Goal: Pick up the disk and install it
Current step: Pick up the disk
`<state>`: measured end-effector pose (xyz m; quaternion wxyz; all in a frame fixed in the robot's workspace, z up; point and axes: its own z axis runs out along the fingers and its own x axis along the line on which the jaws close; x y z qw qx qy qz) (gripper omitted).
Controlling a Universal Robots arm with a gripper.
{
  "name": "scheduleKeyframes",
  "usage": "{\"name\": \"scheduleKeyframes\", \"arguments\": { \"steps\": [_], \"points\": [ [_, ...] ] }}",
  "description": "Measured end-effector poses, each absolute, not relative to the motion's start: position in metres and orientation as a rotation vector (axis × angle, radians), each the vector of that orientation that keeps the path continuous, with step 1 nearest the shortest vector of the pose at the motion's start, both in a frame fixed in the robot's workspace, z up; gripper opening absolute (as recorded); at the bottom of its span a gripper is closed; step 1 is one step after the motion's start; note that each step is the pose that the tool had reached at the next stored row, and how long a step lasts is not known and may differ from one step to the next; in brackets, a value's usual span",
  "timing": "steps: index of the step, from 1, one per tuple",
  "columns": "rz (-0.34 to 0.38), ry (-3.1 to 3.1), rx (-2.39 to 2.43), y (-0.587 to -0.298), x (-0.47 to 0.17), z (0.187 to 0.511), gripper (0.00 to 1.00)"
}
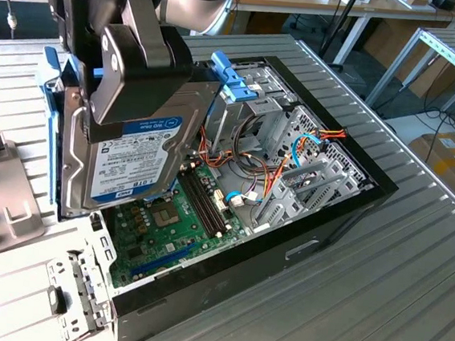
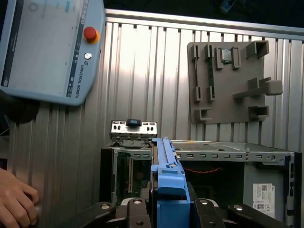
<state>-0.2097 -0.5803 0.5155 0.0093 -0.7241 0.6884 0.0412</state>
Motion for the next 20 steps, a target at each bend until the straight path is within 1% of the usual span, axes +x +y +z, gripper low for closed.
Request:
{"name": "scheduleKeyframes", "arguments": {
  "steps": [20],
  "points": [
    [0.129, 2.15, -2.262, -0.595, -0.207, 0.514, 0.37]
  ]
}}
